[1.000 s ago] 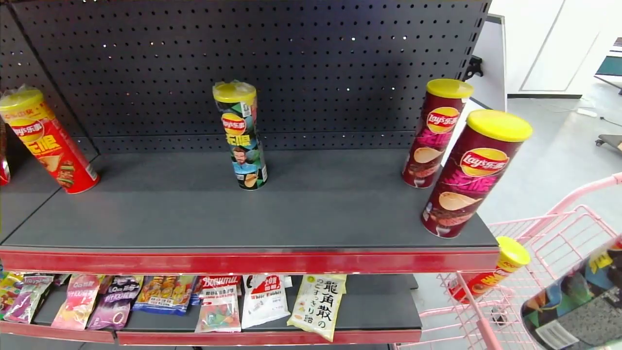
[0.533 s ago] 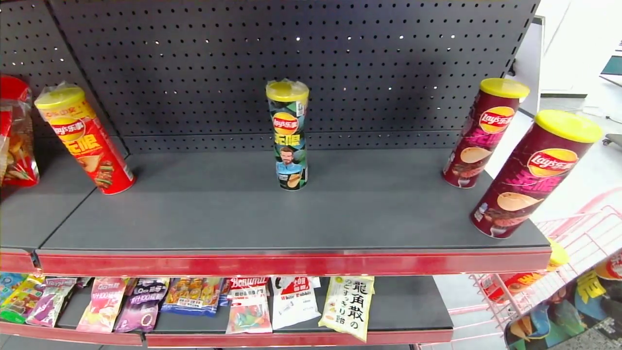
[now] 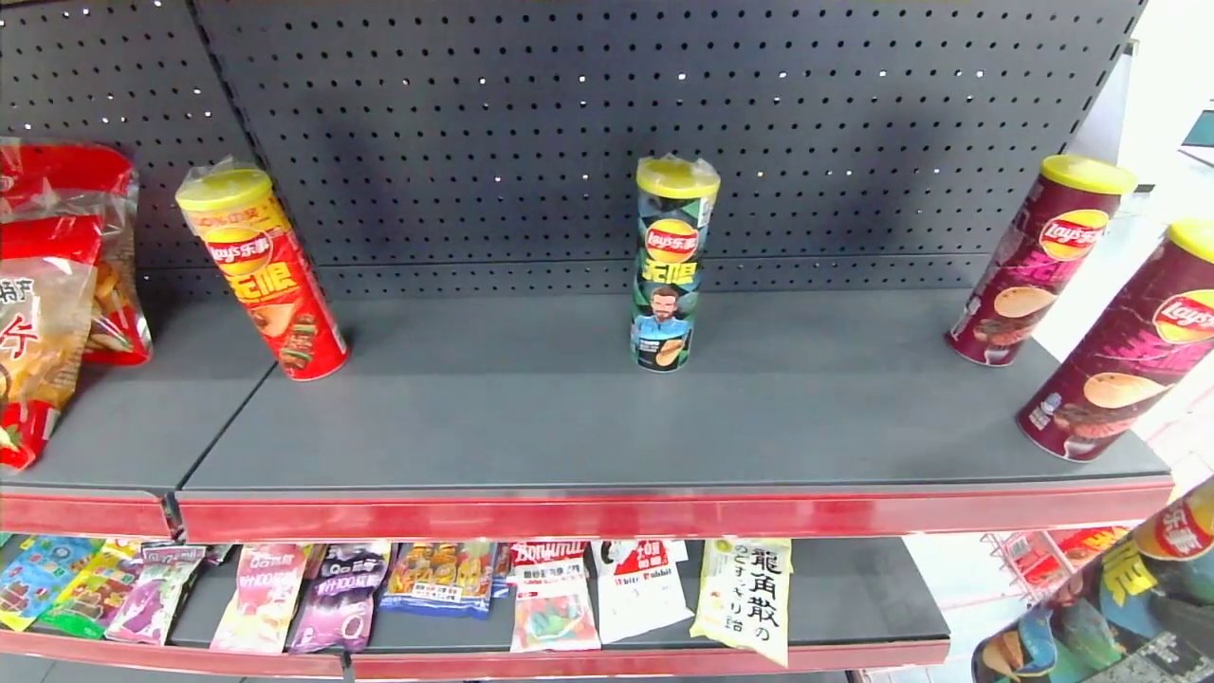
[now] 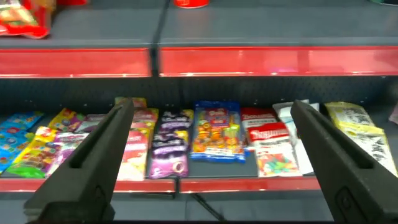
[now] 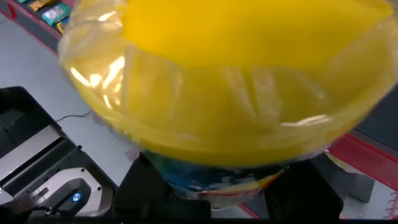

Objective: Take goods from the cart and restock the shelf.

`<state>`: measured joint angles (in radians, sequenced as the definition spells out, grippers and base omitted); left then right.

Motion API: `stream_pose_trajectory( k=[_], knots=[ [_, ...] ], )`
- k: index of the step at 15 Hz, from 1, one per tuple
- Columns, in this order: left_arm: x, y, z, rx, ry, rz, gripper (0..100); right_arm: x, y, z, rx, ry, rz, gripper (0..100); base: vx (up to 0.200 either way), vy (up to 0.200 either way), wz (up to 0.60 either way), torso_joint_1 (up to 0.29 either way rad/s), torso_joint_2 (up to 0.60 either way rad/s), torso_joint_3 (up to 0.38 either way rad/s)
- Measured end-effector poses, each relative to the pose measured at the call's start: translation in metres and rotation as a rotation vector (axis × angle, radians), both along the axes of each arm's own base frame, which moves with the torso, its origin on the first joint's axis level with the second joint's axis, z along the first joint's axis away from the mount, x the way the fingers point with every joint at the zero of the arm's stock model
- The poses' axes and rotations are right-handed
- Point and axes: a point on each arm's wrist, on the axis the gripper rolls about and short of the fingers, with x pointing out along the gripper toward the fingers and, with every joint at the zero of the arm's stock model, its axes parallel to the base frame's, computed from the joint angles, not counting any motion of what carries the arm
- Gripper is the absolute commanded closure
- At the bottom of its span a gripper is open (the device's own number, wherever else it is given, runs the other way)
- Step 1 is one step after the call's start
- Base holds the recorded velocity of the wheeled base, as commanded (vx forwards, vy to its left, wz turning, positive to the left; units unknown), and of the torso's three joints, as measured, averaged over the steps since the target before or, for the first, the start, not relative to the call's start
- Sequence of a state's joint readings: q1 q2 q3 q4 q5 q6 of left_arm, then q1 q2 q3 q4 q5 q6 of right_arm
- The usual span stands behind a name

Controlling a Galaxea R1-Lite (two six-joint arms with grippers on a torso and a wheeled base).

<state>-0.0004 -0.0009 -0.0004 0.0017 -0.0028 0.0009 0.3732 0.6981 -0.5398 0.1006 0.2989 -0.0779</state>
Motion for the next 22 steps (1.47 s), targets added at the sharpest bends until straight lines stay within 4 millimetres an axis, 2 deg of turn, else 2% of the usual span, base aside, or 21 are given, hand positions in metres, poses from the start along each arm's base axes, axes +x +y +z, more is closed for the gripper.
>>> stream_pose_trajectory(
  k=[5,16,18,19,20,22],
  knots=[
    [0.000,0.000,0.000,0.000,-0.001,0.000,0,0.002,0.001,-0.001,-0.004,0.011,0.001,100,0.200,0.000,0.00,-0.002,0.00,0.002],
    [0.001,0.000,0.000,0.001,0.012,-0.010,0,0.003,0.001,-0.006,-0.013,0.030,0.007,100,0.000,0.000,0.00,0.000,0.00,0.000],
    [0.002,-0.001,0.004,0.035,0.025,-0.103,0,0.004,0.002,-0.006,-0.014,0.032,0.005,100,0.000,0.000,0.00,0.000,0.00,0.000],
    [0.001,-0.001,0.015,0.025,0.009,-0.127,0,0.004,0.002,-0.007,-0.016,0.037,0.001,100,0.000,0.000,0.00,0.000,0.00,0.000],
    [-0.001,-0.001,0.035,0.004,-0.021,-0.147,0,0.004,0.002,-0.007,-0.016,0.036,0.002,100,0.000,0.000,0.00,0.000,0.00,0.000],
    [0.001,-0.002,0.090,-0.024,-0.058,-0.241,0,0.005,0.002,-0.006,-0.017,0.036,0.002,100,0.000,0.000,0.00,0.000,0.00,0.000]
  ],
)
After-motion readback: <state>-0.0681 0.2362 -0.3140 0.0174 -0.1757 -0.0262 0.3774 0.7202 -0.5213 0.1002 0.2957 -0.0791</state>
